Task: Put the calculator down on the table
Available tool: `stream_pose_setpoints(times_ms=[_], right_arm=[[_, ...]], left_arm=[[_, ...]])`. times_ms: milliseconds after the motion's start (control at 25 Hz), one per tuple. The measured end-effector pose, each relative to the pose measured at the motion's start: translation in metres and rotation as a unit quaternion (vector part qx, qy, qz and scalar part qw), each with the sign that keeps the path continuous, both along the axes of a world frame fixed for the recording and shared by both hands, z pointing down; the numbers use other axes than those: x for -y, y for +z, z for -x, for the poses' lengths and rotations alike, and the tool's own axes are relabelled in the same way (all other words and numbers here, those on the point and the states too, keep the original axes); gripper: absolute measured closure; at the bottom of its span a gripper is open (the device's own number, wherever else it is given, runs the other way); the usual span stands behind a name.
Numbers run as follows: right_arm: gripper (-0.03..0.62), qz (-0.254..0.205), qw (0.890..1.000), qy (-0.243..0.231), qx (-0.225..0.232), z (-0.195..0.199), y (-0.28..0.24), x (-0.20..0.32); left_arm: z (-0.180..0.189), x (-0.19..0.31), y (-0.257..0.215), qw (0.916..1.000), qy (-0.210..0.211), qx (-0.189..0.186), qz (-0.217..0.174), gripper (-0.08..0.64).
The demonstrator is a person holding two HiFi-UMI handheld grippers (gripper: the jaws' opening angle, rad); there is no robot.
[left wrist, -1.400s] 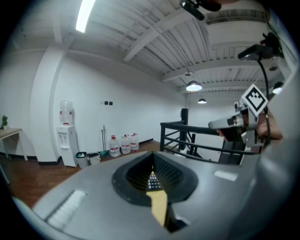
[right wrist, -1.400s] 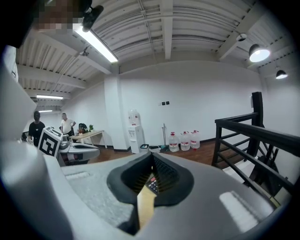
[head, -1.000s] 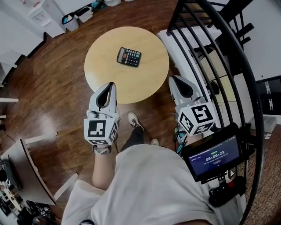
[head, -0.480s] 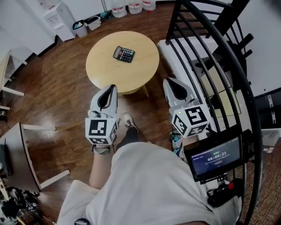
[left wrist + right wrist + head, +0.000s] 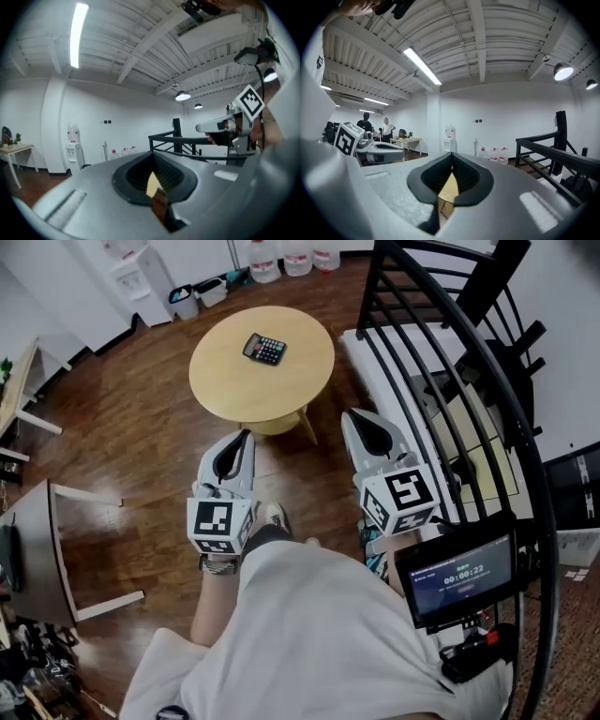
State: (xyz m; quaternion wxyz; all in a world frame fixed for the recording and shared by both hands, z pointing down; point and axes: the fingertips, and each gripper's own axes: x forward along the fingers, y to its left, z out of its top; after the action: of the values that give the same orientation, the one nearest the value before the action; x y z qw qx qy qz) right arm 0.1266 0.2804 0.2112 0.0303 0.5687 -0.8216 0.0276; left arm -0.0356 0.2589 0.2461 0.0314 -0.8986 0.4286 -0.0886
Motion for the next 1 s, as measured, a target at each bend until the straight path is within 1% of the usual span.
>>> stream_pose_setpoints(times_ms=[280, 400, 520, 600, 720, 880, 1000], right_arm=[[0.589, 0.006, 1.0, 0.0, -0.002, 0.019, 0.017, -0.014], [0.589, 0.007, 1.0, 0.018, -0.001, 0.014, 0.019, -0.017], [0.589, 0.004, 1.0, 0.026, 0.004, 0.033, 0.025, -0.02], [0.589, -0.002, 1.0, 0.018, -0.003, 0.048, 0.021, -0.019], [0.589, -0.003, 1.0, 0.005, -0.011, 0.058, 0.014, -0.016], [0.589, 0.003, 1.0, -0.017, -0.012, 0.075, 0.017, -0.016], [0.589, 0.004, 0.999, -0.033, -0.023, 0.087, 0.016, -0.015]], left_arm=[[0.022, -0.016, 0.015, 1.0, -0.001, 0.005, 0.008, 0.552], [0.024, -0.019, 0.018, 0.9999, 0.004, 0.005, 0.009, 0.552], [0.043, -0.021, 0.02, 0.9999, 0.011, 0.0, -0.002, 0.552], [0.053, -0.019, 0.016, 0.9999, 0.012, -0.005, -0.005, 0.552], [0.055, -0.02, 0.014, 0.9999, 0.008, -0.004, 0.004, 0.552], [0.061, -0.023, 0.009, 1.0, 0.003, -0.003, 0.005, 0.552], [0.066, -0.023, 0.011, 0.9999, 0.002, -0.002, 0.011, 0.552]])
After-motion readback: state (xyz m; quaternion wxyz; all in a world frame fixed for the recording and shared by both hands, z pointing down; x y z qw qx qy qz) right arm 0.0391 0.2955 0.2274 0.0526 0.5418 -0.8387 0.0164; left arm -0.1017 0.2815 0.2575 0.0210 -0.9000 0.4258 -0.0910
